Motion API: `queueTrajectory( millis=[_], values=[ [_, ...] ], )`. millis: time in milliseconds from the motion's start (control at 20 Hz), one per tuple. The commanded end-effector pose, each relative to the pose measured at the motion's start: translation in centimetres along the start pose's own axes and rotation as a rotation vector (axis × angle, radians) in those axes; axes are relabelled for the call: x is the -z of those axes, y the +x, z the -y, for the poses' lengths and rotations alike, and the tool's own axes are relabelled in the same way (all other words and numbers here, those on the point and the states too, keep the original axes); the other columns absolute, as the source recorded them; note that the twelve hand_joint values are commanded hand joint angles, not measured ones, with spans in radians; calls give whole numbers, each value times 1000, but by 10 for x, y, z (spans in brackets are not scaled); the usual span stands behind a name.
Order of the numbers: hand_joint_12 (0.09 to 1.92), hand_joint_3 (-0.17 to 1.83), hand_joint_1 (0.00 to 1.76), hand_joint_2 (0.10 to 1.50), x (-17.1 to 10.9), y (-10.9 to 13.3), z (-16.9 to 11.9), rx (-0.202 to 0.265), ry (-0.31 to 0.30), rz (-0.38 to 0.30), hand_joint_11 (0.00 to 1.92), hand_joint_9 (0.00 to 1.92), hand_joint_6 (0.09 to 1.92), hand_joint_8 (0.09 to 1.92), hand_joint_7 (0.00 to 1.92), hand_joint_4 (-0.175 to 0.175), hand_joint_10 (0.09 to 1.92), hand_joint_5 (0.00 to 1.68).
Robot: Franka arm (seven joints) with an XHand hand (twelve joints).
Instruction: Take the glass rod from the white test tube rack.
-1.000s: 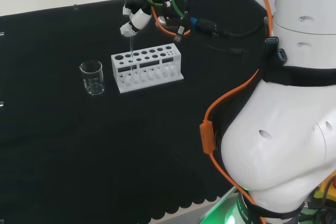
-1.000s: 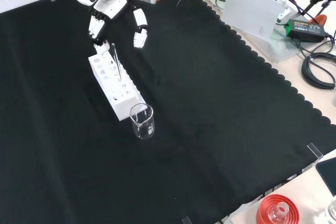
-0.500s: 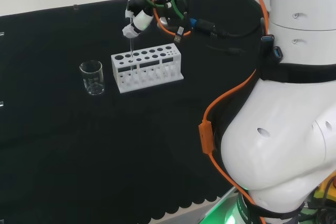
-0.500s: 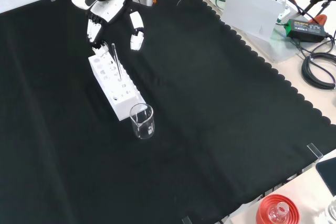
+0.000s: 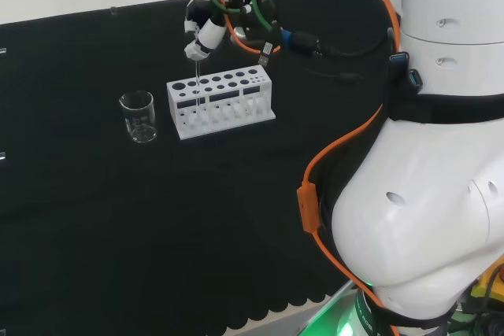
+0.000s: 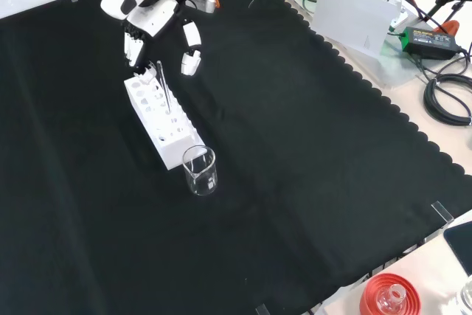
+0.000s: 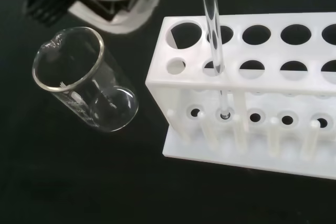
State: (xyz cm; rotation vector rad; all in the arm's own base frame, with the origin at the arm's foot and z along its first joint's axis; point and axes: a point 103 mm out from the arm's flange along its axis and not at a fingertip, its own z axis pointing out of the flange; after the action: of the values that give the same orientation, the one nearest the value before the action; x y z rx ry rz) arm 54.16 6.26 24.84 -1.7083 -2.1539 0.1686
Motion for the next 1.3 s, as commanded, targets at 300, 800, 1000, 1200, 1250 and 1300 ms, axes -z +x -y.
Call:
queueTrajectory(
  millis=[300,800,1000,1200,1250,1300],
  values=[
    [1221,782,1038,496,-3,-1,-5,-10,3,26,920,1021,1013,844,840,-175,713,578],
    [1141,791,1094,545,4,3,-9,-3,-49,15,1090,1180,923,787,962,-175,619,774],
    [1099,829,1122,563,4,3,-9,-3,-37,12,1159,1232,908,766,1012,-175,583,822],
    [1053,840,1136,568,4,3,-9,14,-50,-2,1222,1285,899,740,1057,-175,538,852],
    [1044,841,1141,569,4,3,-9,12,-45,3,1239,1300,897,734,1068,-175,527,858],
    [1026,840,1149,572,4,3,-9,12,-39,6,1265,1318,893,726,1084,-175,513,868]
  ],
)
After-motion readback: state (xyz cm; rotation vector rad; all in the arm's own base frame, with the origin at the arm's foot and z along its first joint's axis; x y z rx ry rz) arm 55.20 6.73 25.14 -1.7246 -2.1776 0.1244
